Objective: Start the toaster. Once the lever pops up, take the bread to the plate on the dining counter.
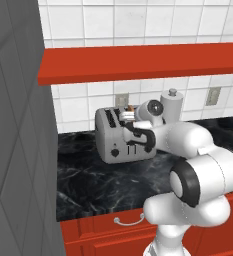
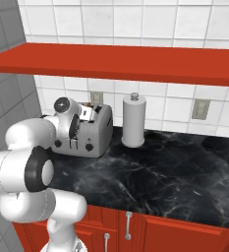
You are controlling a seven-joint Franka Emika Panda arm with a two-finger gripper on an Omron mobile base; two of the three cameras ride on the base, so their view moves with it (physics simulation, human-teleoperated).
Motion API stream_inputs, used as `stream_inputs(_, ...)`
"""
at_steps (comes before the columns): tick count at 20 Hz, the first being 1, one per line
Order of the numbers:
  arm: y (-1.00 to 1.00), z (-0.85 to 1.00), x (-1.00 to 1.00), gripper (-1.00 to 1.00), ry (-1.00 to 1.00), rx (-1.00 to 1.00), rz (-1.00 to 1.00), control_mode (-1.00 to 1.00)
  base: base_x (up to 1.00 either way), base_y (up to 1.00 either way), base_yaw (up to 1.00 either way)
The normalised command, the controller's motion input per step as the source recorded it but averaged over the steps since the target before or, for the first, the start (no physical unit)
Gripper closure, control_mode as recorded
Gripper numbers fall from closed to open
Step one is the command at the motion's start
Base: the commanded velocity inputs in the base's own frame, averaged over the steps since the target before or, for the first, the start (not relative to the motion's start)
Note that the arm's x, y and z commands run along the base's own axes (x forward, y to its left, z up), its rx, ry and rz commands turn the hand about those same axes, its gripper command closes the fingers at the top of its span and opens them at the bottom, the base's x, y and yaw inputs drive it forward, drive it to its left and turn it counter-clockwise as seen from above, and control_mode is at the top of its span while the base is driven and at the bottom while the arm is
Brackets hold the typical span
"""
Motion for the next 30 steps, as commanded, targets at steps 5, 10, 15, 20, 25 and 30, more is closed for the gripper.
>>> stream_inputs(5,0.00,0.00,0.23,-1.00,0.00,0.00,0.01,-1.00,0.00,0.00,0.00)
stream_inputs(10,0.00,0.00,0.19,-1.00,0.00,0.00,0.01,-1.00,0.00,0.00,0.00)
stream_inputs(15,0.00,0.00,0.06,-1.00,0.00,0.00,0.01,-1.00,0.00,0.00,0.00)
stream_inputs(20,0.00,-0.01,0.02,-1.00,0.00,0.00,0.00,-1.00,0.00,0.00,0.00)
stream_inputs(25,0.00,-0.09,0.09,-1.00,0.00,0.00,0.00,-1.00,0.00,0.00,0.00)
stream_inputs(30,0.00,-0.15,0.04,-1.00,0.00,0.00,0.00,-1.00,0.00,0.00,0.00)
